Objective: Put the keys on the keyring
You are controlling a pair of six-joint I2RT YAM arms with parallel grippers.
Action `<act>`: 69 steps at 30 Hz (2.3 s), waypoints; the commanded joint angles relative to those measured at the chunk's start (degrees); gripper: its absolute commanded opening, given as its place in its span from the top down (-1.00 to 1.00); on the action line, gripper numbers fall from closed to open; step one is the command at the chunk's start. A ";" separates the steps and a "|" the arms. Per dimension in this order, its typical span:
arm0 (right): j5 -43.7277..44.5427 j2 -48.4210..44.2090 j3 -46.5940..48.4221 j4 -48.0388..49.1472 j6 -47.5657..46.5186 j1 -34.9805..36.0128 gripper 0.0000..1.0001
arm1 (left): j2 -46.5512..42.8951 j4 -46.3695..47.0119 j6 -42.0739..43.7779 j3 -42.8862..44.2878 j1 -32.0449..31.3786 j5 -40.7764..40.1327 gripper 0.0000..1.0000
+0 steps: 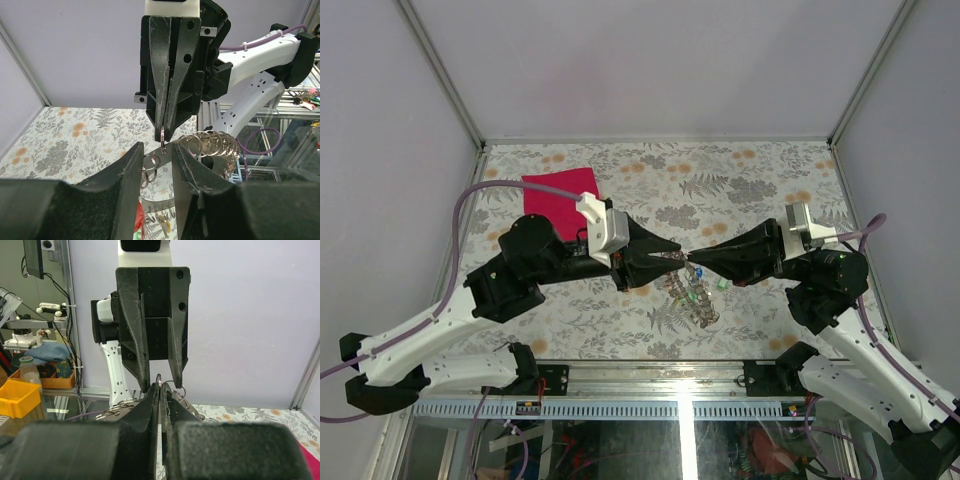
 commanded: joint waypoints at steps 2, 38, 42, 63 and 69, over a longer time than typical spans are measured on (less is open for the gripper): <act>-0.36 0.11 1.19 7.40 2.44 0.00 1.00 | 0.86 3.14 -0.04 0.87 0.24 -0.11 0.43; 5.73 -7.32 8.02 -44.85 -29.03 0.00 0.33 | 12.43 -37.01 5.08 18.91 0.21 -3.22 1.00; 4.37 -6.49 6.21 -45.21 -29.62 0.02 0.33 | 16.60 -46.11 5.83 24.03 0.08 -5.01 1.00; 2.56 -3.64 3.64 -45.11 -29.28 0.02 0.42 | 17.25 -45.81 4.34 25.37 -1.07 -8.50 1.00; 1.68 -2.63 5.76 -49.87 -30.50 0.00 0.50 | 14.52 -40.33 1.34 22.23 -1.08 -12.20 1.00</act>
